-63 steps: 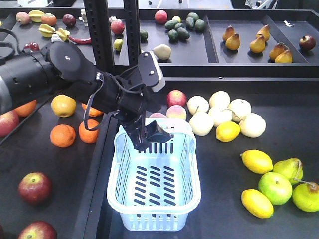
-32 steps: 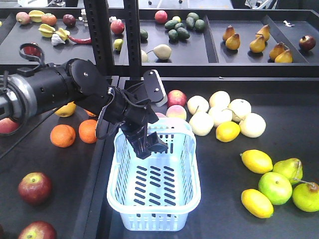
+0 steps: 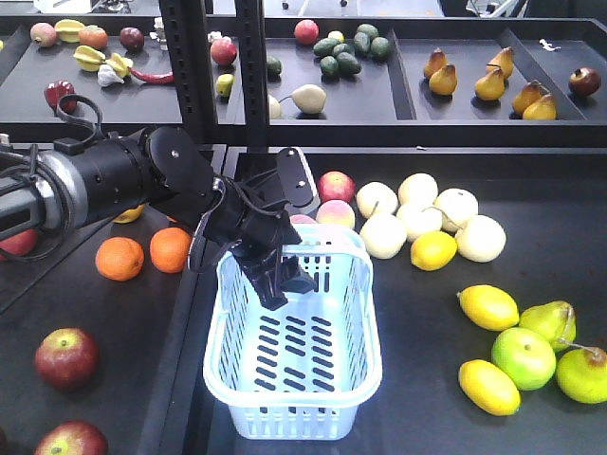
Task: Pick three apples into basket with both arms
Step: 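Reach the left gripper down to the light-blue basket handle, then close the left gripper on the handle and lift the basket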
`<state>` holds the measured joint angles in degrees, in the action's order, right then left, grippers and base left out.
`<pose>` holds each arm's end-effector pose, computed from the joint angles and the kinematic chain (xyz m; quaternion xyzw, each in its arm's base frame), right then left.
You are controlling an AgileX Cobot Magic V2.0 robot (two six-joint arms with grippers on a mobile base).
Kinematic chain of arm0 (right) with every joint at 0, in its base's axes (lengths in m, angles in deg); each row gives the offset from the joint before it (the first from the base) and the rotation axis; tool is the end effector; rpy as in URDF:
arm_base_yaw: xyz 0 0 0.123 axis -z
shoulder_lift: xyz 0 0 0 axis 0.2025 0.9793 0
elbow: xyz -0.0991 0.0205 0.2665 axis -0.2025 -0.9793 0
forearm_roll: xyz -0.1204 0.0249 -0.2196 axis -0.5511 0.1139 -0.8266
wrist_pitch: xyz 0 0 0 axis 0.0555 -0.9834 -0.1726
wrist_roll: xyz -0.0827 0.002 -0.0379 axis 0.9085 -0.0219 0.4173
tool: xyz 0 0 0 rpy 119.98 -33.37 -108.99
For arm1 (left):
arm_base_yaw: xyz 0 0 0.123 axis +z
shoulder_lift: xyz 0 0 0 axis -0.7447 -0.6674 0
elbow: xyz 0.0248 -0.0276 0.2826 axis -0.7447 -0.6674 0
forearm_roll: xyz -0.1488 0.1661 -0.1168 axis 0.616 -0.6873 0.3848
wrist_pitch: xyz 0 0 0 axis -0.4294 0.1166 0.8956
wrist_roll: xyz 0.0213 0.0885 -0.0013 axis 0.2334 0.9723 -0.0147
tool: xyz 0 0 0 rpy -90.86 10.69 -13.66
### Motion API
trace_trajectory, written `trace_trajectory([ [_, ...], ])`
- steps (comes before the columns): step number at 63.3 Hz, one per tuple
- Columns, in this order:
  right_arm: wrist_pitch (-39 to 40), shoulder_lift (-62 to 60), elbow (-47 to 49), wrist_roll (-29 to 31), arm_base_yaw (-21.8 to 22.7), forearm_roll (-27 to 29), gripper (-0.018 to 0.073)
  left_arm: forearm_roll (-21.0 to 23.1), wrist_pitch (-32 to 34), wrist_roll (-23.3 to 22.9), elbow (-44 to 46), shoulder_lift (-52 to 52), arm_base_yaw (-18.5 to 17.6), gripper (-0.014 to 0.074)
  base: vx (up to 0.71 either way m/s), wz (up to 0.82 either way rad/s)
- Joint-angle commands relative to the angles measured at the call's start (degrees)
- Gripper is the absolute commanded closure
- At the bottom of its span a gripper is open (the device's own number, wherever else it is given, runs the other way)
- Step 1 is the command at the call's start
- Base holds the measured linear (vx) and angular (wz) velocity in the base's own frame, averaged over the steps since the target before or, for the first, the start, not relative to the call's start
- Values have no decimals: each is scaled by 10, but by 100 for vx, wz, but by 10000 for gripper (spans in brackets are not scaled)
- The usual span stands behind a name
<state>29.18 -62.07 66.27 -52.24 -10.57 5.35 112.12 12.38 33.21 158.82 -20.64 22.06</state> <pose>0.0566 -0.0021 0.2003 -0.0020 0.6987 -0.0235 0.7150 0.3615 -0.2195 0.2422 0.5827 0.7403 -0.1660 0.2914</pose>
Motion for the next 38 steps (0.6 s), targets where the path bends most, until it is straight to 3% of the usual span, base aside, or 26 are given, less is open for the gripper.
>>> trace_trajectory([
  [1, 40, -7, -8, 5, 4, -5, 564, 19, 20, -6, 16, 35, -3, 277, 0, 0],
  [15, 40, -7, -8, 5, 4, -5, 564, 21, 8, -10, 16, 57, -3, 603, 0, 0],
  [22, 40, -7, -8, 5, 4, -5, 564, 21, 4, -12, 16, 83, -3, 604, 0, 0],
  [38, 40, -7, -8, 5, 4, -5, 564, 21, -25, -97, 16, 159, -3, 603, 0, 0],
])
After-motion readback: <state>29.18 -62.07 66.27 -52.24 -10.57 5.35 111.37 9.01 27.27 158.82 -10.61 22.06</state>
